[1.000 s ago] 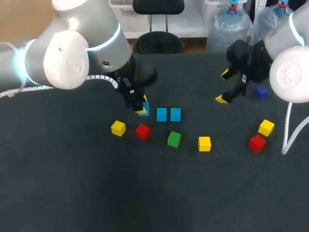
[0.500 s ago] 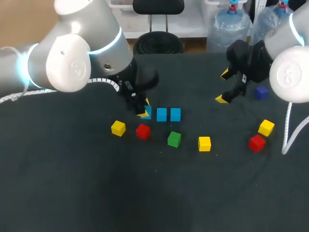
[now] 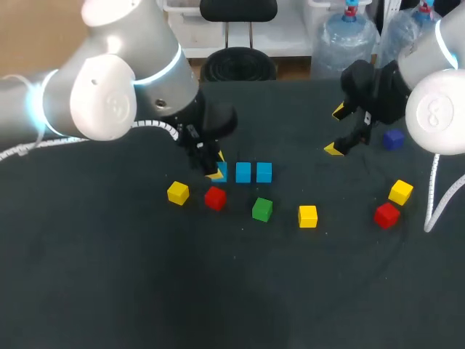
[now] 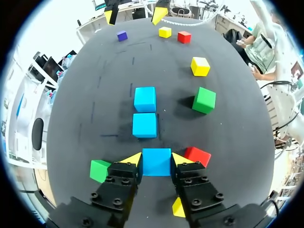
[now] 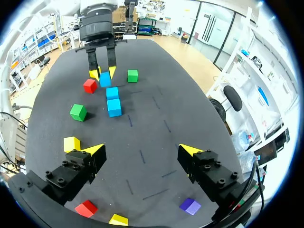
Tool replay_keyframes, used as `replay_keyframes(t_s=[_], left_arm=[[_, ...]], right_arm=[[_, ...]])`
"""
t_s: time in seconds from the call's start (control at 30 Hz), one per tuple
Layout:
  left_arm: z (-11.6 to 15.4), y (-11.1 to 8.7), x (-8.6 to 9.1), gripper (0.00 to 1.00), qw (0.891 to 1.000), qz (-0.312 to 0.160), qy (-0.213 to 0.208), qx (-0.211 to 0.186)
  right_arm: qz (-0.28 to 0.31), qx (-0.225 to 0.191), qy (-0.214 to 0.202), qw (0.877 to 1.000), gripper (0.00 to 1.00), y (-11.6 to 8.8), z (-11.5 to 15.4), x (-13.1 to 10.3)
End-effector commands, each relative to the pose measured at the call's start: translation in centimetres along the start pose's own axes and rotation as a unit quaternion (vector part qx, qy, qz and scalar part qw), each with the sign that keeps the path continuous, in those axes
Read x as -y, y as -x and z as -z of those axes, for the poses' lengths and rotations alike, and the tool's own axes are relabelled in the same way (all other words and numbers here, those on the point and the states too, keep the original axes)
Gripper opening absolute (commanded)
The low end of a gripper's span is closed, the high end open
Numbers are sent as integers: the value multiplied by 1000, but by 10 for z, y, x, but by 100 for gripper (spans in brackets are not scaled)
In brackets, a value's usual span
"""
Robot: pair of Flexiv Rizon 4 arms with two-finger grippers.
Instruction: Place the blue cubes, place green cubes on the blue cubes, place the yellow cubes on the green cubes, then place the red cubes on the yellow cubes, and place purple cube on the red cubes.
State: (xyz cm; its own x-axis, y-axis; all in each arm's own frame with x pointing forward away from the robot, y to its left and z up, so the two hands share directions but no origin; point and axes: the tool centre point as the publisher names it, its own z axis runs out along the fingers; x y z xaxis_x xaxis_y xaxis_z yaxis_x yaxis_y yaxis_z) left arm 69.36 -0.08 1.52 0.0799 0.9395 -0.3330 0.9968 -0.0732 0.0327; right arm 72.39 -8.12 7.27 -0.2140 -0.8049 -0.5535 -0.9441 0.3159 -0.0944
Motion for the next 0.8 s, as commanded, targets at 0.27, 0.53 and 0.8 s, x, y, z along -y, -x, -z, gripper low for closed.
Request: replay_keyframes(t_s=[0.27,0.53,0.8], left_arm=[[-7,5,-8,0,1000,-2,-12,-1],[-9,5,-10,0,1000,-6,-27,3],[-11,2,-13,0,999,-3,-32,4]], right_arm=[[0,1,1,1000,100,0,-1,1],[0,1,1,1000,100,0,-1,1],[0,1,1,1000,100,0,-1,1]])
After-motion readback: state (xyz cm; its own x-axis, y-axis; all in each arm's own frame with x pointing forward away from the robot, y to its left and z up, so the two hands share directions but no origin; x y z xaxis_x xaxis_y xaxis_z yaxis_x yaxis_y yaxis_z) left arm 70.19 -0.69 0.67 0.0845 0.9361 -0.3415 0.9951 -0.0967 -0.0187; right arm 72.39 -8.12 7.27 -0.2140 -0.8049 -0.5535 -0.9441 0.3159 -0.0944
